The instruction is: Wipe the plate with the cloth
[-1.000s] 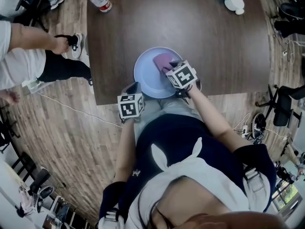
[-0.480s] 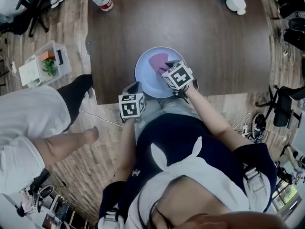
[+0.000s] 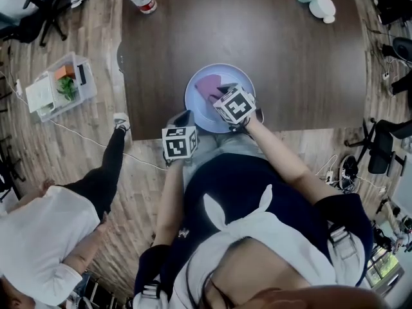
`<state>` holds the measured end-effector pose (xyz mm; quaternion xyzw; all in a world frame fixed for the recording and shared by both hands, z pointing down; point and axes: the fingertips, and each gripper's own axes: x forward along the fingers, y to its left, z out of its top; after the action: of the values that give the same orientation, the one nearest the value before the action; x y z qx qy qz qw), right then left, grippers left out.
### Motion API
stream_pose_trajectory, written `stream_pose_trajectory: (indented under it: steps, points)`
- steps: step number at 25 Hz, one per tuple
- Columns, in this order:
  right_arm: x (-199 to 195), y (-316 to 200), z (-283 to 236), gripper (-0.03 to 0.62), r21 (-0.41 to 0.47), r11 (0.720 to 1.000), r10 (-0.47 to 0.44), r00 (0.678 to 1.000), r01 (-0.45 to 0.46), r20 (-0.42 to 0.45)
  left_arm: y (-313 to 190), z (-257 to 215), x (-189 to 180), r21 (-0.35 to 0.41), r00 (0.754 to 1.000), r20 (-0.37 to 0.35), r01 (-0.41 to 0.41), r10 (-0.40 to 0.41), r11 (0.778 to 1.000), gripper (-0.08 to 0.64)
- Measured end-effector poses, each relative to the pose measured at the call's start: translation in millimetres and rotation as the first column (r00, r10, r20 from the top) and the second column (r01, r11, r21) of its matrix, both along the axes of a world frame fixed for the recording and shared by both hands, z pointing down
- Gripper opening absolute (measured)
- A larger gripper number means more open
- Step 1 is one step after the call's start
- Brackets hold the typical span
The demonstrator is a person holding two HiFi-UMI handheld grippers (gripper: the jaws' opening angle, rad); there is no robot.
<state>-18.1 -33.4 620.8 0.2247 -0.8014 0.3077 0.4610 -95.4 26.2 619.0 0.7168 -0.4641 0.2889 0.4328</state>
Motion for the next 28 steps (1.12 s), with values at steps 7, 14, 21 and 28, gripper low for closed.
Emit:
stream_pose_trajectory:
  steps: [7, 14, 21, 28]
  points:
    - [-13, 4, -2, 0.121, 0.004, 0.999, -0.05, 0.999, 0.05, 0.006, 1, -2, 0, 0.002, 1.0, -0.007, 0.002, -0.002, 1.0, 0.006]
    - [-24, 8, -2, 0.121, -0.002, 0.997, -0.08, 0.997, 0.08, 0.013, 1, -2, -2, 0.001, 1.0, -0.014, -0.001, 0.001, 1.0, 0.006]
    - [-32, 12, 0, 0.121, -0.009, 0.995, -0.1, 0.994, 0.1, 0.034, 0, 1, -2, -0.002, 1.0, -0.018, 0.003, -0.003, 1.0, 0.006]
    - [-36, 17, -5, 0.121, -0.004, 0.994, -0.11, 0.993, 0.11, 0.048, 1, -1, -1, -0.001, 1.0, -0.024, 0.006, -0.006, 1.0, 0.006]
